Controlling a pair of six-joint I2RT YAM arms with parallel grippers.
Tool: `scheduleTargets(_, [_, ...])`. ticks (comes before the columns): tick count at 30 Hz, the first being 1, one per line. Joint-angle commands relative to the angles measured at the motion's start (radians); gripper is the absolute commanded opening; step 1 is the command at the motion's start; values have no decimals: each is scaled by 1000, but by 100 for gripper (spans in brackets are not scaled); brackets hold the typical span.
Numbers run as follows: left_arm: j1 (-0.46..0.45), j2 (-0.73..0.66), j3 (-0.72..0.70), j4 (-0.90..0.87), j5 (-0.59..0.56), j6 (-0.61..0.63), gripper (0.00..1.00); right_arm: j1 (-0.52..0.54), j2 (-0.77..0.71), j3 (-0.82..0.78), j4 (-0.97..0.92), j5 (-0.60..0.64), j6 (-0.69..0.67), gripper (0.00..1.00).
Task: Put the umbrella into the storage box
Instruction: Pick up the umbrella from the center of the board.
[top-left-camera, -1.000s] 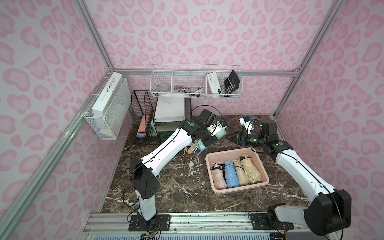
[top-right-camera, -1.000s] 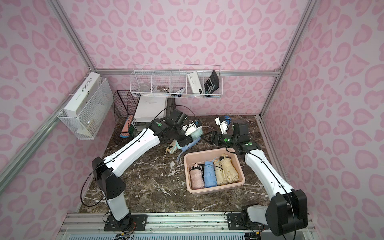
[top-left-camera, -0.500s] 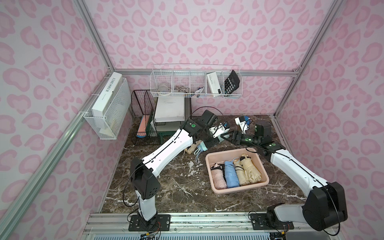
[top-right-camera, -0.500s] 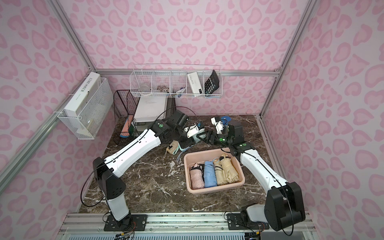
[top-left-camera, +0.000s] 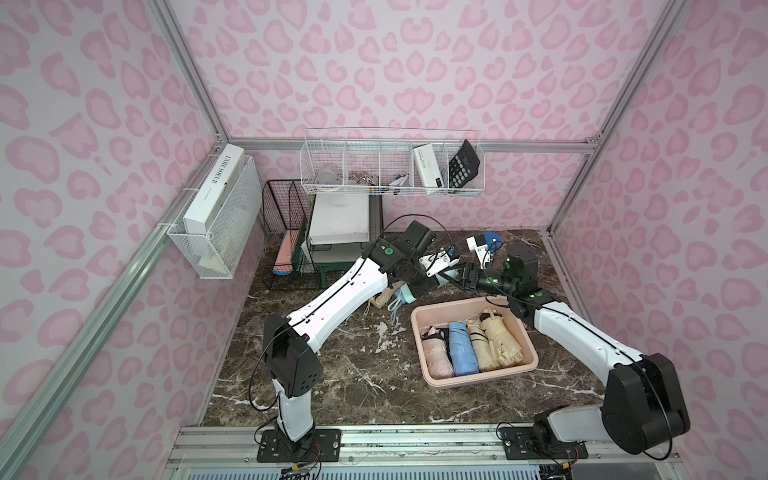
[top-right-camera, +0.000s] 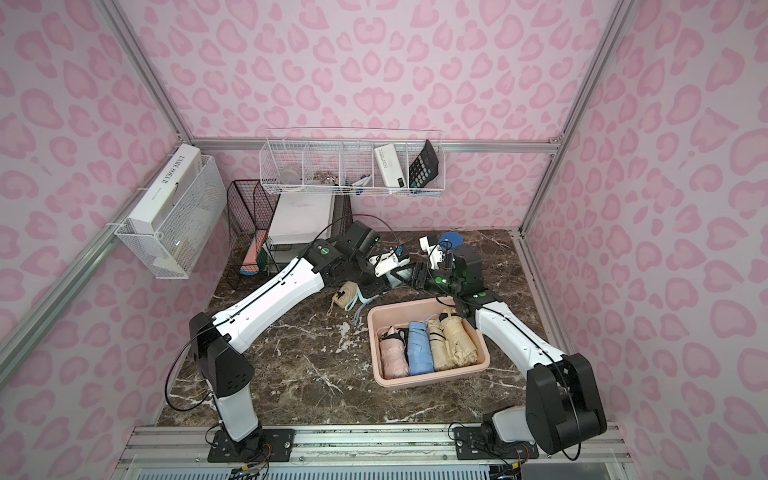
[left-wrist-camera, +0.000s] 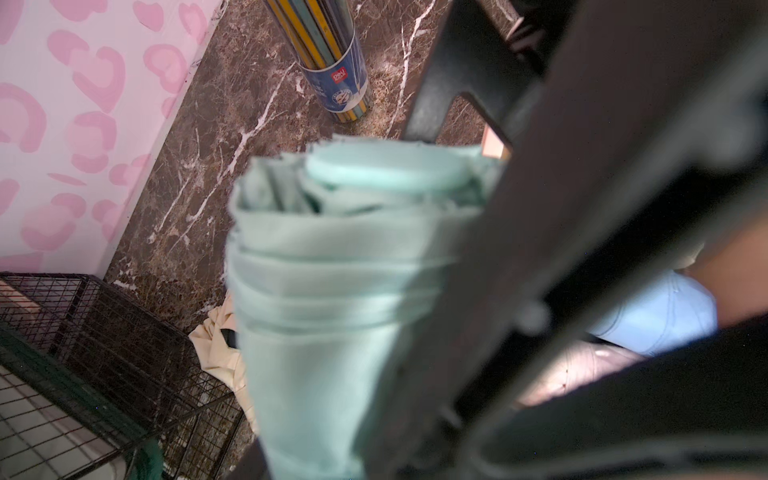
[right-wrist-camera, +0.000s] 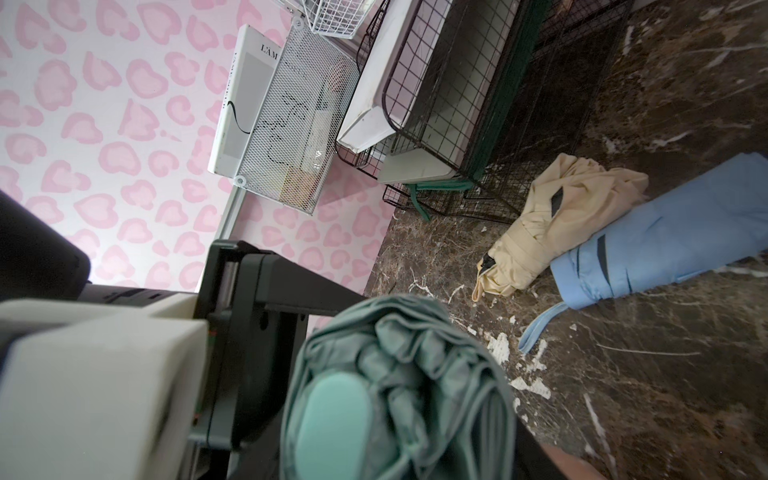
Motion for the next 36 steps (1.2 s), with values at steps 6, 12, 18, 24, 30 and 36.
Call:
scheduleTargets(6, [-3, 7, 27, 20, 47, -4, 30, 10, 14, -41, 193, 42, 136, 42])
scheduleTargets(12, [-4, 9, 41, 23, 50, -18, 32, 24, 14, -69, 260, 74, 176, 28])
scheduleTargets(18, [-4, -7, 40, 33, 39, -28, 45, 25, 0, -98, 328, 91, 217, 15])
scheduleTargets(24, [-4, -67, 6, 109, -26, -61, 83, 27, -16, -114, 373, 121, 243, 10])
scheduleTargets(30, [-3, -216, -44, 264, -84, -184, 99, 27, -40, -134, 399, 200, 264, 7])
scheduleTargets(36, [-3, -393, -243, 501, -258, -617, 97, 38, -102, -168, 455, 341, 253, 3])
